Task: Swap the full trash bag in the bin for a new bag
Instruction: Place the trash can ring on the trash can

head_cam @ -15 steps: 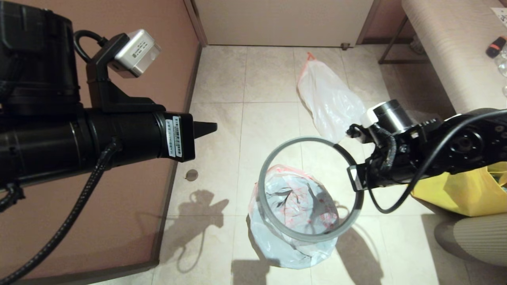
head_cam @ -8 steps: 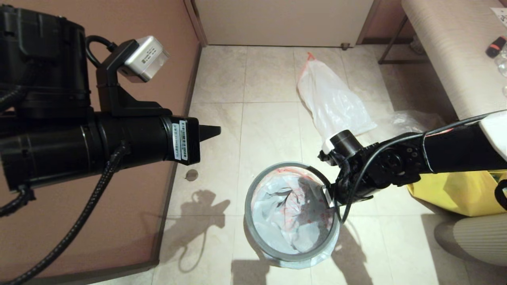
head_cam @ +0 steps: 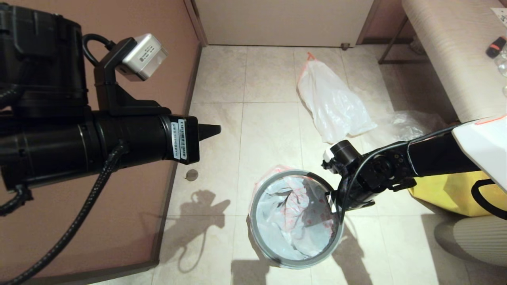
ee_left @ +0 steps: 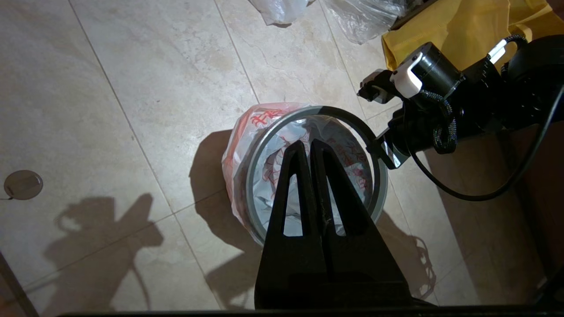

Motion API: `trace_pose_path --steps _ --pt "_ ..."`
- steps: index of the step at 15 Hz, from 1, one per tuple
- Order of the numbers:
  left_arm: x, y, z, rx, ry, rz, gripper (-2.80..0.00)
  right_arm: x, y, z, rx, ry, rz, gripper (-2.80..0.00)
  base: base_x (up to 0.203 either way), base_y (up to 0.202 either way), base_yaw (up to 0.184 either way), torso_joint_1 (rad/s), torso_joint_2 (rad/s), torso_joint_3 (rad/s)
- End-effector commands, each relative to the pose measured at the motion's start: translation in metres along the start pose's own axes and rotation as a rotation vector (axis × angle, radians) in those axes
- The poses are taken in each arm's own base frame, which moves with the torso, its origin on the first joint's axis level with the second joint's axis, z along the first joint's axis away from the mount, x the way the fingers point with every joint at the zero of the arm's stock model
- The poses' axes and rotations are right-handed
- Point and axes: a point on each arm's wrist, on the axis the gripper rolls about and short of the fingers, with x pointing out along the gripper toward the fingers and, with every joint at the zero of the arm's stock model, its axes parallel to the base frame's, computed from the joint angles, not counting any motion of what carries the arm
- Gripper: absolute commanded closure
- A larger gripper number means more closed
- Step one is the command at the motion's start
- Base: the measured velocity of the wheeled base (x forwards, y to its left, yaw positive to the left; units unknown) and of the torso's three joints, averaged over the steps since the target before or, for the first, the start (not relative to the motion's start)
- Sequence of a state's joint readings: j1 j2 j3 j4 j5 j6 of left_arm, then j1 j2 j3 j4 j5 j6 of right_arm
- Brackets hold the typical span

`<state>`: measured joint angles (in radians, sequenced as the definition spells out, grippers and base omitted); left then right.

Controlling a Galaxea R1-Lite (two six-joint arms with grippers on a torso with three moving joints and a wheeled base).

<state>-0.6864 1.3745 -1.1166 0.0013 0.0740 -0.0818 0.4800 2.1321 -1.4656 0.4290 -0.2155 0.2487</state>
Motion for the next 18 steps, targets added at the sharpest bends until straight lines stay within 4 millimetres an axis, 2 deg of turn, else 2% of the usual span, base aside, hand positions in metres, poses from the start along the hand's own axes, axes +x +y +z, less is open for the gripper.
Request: trace_pose_path --steps 1,8,13,18 --pt "0.001 0.000 0.000 -0.001 0.000 0.002 0.00 0.004 0.000 -0.004 -0.004 0.020 -0.008 0.00 0.000 0.000 0.000 0.000 0.00 0.000" --pt "0.002 -0.002 0.000 0.001 0.001 -0.007 0.00 -0.005 -0.006 -0.021 -0.012 0.049 -0.022 0.00 0.000 0.000 0.000 0.000 0.00 0.000" --pt "0.002 -0.003 -0.001 0.003 0.004 -0.011 0.00 -0.001 -0.002 -0.015 -0.003 -0.004 -0.005 0.00 0.000 0.000 0.000 0.000 0.00 0.000" --pt "0.003 -0.006 -0.001 0.006 0.006 -0.021 0.00 0.017 -0.003 -0.006 0.005 -0.014 -0.012 0.00 0.000 0.000 0.000 0.000 0.00 0.000"
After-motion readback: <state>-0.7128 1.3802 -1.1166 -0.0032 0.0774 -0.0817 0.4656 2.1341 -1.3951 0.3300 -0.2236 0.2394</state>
